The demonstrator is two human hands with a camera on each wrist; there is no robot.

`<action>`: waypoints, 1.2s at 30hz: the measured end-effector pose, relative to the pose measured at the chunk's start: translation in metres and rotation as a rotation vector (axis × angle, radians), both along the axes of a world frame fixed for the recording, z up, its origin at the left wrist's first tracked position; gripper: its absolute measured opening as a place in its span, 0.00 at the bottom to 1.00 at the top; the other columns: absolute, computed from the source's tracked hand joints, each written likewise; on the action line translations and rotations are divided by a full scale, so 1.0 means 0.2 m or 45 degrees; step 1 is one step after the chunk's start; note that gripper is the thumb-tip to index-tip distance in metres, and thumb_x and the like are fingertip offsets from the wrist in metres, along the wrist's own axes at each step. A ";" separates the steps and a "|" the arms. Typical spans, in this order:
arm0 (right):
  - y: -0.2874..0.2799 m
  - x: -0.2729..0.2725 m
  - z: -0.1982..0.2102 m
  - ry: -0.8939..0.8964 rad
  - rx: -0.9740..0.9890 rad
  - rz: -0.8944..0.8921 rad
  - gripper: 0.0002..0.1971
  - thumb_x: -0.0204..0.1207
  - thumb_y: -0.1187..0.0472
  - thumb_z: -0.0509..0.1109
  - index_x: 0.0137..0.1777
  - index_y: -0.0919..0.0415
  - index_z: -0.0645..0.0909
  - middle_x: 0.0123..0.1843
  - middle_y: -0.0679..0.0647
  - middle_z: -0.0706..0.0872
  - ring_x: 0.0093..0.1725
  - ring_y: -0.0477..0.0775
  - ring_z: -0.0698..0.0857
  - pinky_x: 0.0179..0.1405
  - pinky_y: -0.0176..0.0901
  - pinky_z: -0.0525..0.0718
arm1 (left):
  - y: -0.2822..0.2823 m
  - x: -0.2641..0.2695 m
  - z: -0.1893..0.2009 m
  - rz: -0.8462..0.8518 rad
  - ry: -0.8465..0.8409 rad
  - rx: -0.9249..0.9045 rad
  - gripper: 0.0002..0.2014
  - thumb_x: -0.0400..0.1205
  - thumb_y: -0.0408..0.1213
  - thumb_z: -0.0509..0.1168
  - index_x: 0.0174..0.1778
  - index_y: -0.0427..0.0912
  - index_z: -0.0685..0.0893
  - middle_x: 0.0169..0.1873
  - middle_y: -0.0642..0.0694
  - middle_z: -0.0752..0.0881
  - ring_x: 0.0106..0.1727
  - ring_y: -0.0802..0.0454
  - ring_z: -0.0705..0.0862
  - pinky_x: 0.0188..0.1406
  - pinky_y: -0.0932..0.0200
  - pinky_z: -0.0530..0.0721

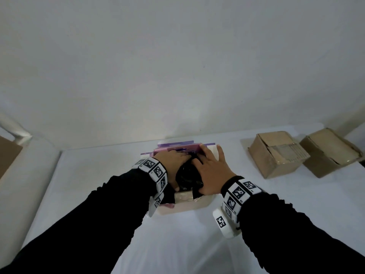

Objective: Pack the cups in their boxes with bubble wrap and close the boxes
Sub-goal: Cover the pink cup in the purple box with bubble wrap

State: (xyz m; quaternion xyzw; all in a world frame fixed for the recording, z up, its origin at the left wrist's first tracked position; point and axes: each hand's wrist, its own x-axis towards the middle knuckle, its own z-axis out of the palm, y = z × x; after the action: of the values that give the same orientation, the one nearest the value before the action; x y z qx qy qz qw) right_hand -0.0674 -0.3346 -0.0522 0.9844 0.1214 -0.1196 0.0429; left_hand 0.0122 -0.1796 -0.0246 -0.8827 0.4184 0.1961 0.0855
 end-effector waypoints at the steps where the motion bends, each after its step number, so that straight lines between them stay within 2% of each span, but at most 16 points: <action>1: -0.01 0.00 -0.01 -0.007 0.001 0.003 0.46 0.61 0.41 0.72 0.77 0.56 0.61 0.82 0.58 0.64 0.84 0.61 0.33 0.73 0.77 0.28 | -0.01 0.01 -0.01 0.002 0.006 0.012 0.49 0.49 0.60 0.79 0.67 0.54 0.72 0.63 0.55 0.82 0.61 0.50 0.83 0.61 0.47 0.83; 5: -0.01 0.02 0.00 0.029 -0.042 0.013 0.44 0.62 0.39 0.71 0.76 0.58 0.63 0.77 0.56 0.72 0.84 0.62 0.33 0.74 0.77 0.28 | -0.02 0.04 -0.02 0.063 0.049 0.092 0.37 0.51 0.60 0.76 0.56 0.62 0.73 0.49 0.59 0.86 0.49 0.52 0.86 0.50 0.48 0.87; 7: -0.01 0.02 0.01 0.044 -0.048 0.022 0.43 0.62 0.40 0.71 0.76 0.58 0.64 0.78 0.56 0.70 0.84 0.63 0.36 0.76 0.76 0.34 | -0.02 0.04 -0.02 0.066 0.071 0.083 0.37 0.52 0.59 0.77 0.57 0.61 0.73 0.49 0.58 0.86 0.49 0.52 0.86 0.51 0.48 0.86; 9: -0.04 0.00 0.01 -0.036 0.015 0.057 0.42 0.60 0.41 0.73 0.74 0.55 0.67 0.72 0.56 0.71 0.81 0.63 0.55 0.76 0.72 0.49 | -0.02 0.04 -0.01 0.071 0.103 0.061 0.38 0.52 0.59 0.78 0.58 0.59 0.74 0.51 0.58 0.86 0.51 0.52 0.85 0.53 0.49 0.85; 11: -0.06 -0.02 -0.02 -0.174 0.074 0.145 0.35 0.57 0.45 0.75 0.66 0.53 0.73 0.59 0.53 0.78 0.64 0.60 0.75 0.65 0.62 0.64 | -0.01 0.04 -0.01 0.104 0.104 0.033 0.37 0.51 0.61 0.77 0.56 0.60 0.75 0.50 0.59 0.85 0.50 0.53 0.85 0.51 0.49 0.86; 12: -0.06 -0.03 -0.02 -0.222 0.086 0.180 0.31 0.58 0.46 0.75 0.62 0.53 0.75 0.54 0.52 0.80 0.57 0.59 0.78 0.59 0.58 0.66 | 0.00 0.04 -0.02 0.117 0.105 0.030 0.35 0.51 0.62 0.76 0.55 0.61 0.76 0.49 0.60 0.85 0.50 0.54 0.85 0.51 0.49 0.86; 15: -0.06 -0.03 0.01 -0.163 0.033 0.183 0.21 0.69 0.46 0.67 0.61 0.52 0.78 0.51 0.49 0.83 0.57 0.55 0.78 0.62 0.56 0.62 | 0.00 0.01 -0.02 0.128 0.102 0.032 0.32 0.54 0.60 0.75 0.54 0.60 0.77 0.49 0.59 0.85 0.51 0.52 0.85 0.52 0.47 0.86; 17: -0.06 -0.03 0.04 -0.145 0.047 0.180 0.19 0.72 0.44 0.64 0.60 0.50 0.80 0.51 0.47 0.84 0.57 0.53 0.78 0.68 0.58 0.57 | 0.00 -0.01 0.01 0.137 0.128 0.034 0.32 0.58 0.56 0.76 0.58 0.57 0.78 0.53 0.55 0.84 0.54 0.50 0.84 0.56 0.45 0.84; 19: -0.07 -0.04 0.06 -0.215 0.077 0.217 0.17 0.70 0.45 0.65 0.56 0.51 0.81 0.49 0.48 0.84 0.54 0.53 0.79 0.70 0.59 0.59 | 0.00 -0.03 0.03 0.171 0.158 0.035 0.30 0.62 0.54 0.76 0.60 0.54 0.78 0.55 0.52 0.84 0.56 0.49 0.83 0.58 0.46 0.83; 22: -0.09 -0.09 0.02 -0.422 0.101 0.275 0.12 0.70 0.45 0.64 0.44 0.52 0.81 0.40 0.48 0.83 0.45 0.55 0.81 0.59 0.56 0.69 | 0.04 -0.06 0.07 0.193 0.142 -0.023 0.24 0.71 0.47 0.70 0.64 0.52 0.78 0.60 0.51 0.81 0.59 0.49 0.81 0.59 0.47 0.82; 24: -0.07 -0.14 -0.02 -0.443 0.075 0.254 0.18 0.74 0.43 0.57 0.37 0.54 0.81 0.33 0.48 0.84 0.41 0.55 0.81 0.54 0.54 0.67 | 0.07 -0.10 0.10 0.208 0.141 -0.117 0.19 0.74 0.36 0.64 0.62 0.52 0.80 0.62 0.53 0.79 0.62 0.50 0.79 0.62 0.50 0.80; 26: -0.04 -0.17 -0.05 -0.430 0.110 0.218 0.25 0.78 0.43 0.50 0.34 0.56 0.81 0.29 0.50 0.84 0.38 0.55 0.81 0.58 0.56 0.64 | 0.08 -0.15 0.09 0.224 0.172 -0.185 0.18 0.75 0.33 0.61 0.60 0.51 0.82 0.62 0.53 0.79 0.64 0.51 0.78 0.65 0.52 0.77; 28: -0.02 -0.17 -0.03 -0.353 0.125 0.183 0.30 0.79 0.42 0.43 0.36 0.57 0.82 0.32 0.51 0.86 0.41 0.55 0.82 0.68 0.60 0.62 | 0.10 -0.21 0.05 0.229 0.226 -0.162 0.18 0.77 0.37 0.60 0.63 0.49 0.83 0.63 0.50 0.81 0.65 0.48 0.79 0.67 0.50 0.76; 30: -0.03 -0.18 -0.01 -0.287 0.104 0.193 0.28 0.80 0.42 0.43 0.42 0.55 0.82 0.38 0.51 0.87 0.46 0.54 0.82 0.75 0.62 0.59 | 0.13 -0.27 0.00 0.214 0.276 -0.143 0.18 0.77 0.44 0.60 0.63 0.47 0.83 0.61 0.49 0.82 0.63 0.46 0.80 0.63 0.49 0.79; 33: -0.04 -0.20 -0.01 -0.346 0.174 0.235 0.15 0.78 0.47 0.55 0.49 0.55 0.77 0.44 0.51 0.83 0.45 0.57 0.83 0.68 0.59 0.67 | 0.17 -0.36 -0.08 0.157 0.131 -0.140 0.29 0.77 0.57 0.62 0.72 0.48 0.76 0.67 0.49 0.75 0.68 0.46 0.74 0.66 0.47 0.77; 36: -0.05 -0.23 -0.05 -0.373 0.180 0.223 0.14 0.79 0.48 0.54 0.50 0.54 0.77 0.42 0.49 0.83 0.44 0.56 0.84 0.69 0.58 0.65 | 0.22 -0.44 -0.14 0.170 -0.121 -0.160 0.36 0.73 0.64 0.64 0.75 0.51 0.70 0.66 0.47 0.71 0.65 0.46 0.70 0.66 0.48 0.74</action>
State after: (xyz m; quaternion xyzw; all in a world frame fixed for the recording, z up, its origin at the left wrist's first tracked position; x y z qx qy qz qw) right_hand -0.1144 -0.3437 -0.0631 0.9775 0.2074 0.0380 0.0010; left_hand -0.0750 -0.1356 -0.0526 -0.9206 0.3655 0.1329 0.0365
